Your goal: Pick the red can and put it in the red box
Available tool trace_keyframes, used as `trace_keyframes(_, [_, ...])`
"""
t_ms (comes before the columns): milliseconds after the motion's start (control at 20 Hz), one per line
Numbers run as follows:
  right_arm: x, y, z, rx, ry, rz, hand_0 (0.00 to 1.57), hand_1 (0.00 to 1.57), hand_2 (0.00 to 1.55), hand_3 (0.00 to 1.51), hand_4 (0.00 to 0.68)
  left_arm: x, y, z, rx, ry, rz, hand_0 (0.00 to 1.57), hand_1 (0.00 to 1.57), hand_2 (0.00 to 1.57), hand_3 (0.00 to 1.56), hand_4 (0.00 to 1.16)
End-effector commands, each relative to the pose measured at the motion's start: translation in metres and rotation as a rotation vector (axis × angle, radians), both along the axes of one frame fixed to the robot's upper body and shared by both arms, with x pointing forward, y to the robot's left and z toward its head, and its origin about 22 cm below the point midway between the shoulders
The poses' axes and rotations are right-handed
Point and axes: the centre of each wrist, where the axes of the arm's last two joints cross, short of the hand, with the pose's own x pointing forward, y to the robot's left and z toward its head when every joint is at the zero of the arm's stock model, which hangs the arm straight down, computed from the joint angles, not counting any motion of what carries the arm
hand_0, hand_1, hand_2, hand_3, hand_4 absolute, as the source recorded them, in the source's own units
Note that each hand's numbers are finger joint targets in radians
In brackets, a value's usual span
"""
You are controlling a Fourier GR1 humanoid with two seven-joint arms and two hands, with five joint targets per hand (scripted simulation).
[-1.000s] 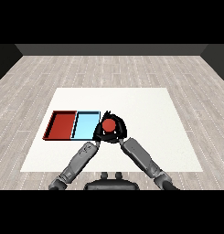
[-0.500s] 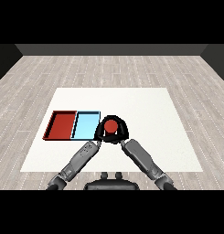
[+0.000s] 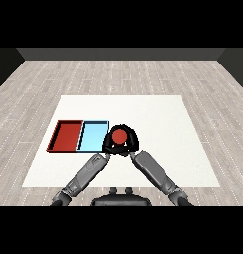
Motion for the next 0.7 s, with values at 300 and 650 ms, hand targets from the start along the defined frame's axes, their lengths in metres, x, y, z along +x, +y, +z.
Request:
trace_keyframes(300, [-0.004, 0.003, 0.006, 0.048, -0.020, 0.087, 0.00, 0.00, 0.00, 0.00, 0.000, 0.000, -0.013, 0.003, -0.049, 0.000, -0.029, 1.57, 1.57, 1.57, 1.49, 1.14])
trace_keyframes(650, [-0.008, -0.009, 0.006, 0.036, -0.044, 0.075, 0.00, 0.00, 0.00, 0.00, 0.000, -0.006, -0.013, -0.001, -0.026, -0.011, -0.018, 1.57, 1.57, 1.57, 1.49, 1.15])
